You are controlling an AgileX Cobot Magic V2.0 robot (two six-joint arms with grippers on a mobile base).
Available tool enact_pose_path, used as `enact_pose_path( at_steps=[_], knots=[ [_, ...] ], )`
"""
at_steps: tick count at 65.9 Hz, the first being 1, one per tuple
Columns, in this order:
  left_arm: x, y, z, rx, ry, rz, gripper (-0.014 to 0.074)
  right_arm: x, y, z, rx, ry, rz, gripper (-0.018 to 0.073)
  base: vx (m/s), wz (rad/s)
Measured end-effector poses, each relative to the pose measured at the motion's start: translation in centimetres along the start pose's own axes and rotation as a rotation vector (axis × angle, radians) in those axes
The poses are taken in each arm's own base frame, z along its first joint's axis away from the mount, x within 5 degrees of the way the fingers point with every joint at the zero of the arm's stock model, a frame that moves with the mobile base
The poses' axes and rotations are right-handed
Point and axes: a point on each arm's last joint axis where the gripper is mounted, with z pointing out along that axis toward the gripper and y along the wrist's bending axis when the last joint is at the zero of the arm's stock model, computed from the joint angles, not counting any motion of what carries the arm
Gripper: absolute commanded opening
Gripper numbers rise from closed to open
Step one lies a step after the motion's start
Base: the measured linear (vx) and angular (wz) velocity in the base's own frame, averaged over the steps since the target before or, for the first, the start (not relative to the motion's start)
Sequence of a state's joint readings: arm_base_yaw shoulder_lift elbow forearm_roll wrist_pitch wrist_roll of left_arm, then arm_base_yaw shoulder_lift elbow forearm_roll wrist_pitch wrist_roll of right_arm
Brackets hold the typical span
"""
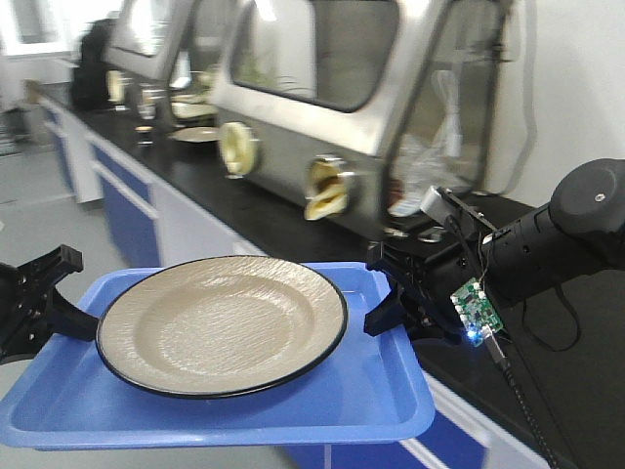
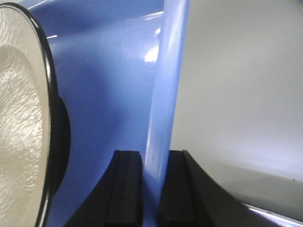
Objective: Place disk in tray to left cabinet
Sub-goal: 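Carry the tray with both grippers as the base drives to the cabinet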
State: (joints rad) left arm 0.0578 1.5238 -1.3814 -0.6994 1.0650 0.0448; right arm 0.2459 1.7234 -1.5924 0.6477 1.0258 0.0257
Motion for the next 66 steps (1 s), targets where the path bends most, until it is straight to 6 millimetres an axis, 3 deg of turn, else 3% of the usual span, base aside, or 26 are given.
enact_pose_path(
  at_steps=[66],
  knots=[
    [0.0,0.0,0.0,0.0,0.0,0.0,0.0,0.0,0.0,0.0,0.0,0.0,0.0,-0.0004,0.12,0.52]
  ],
)
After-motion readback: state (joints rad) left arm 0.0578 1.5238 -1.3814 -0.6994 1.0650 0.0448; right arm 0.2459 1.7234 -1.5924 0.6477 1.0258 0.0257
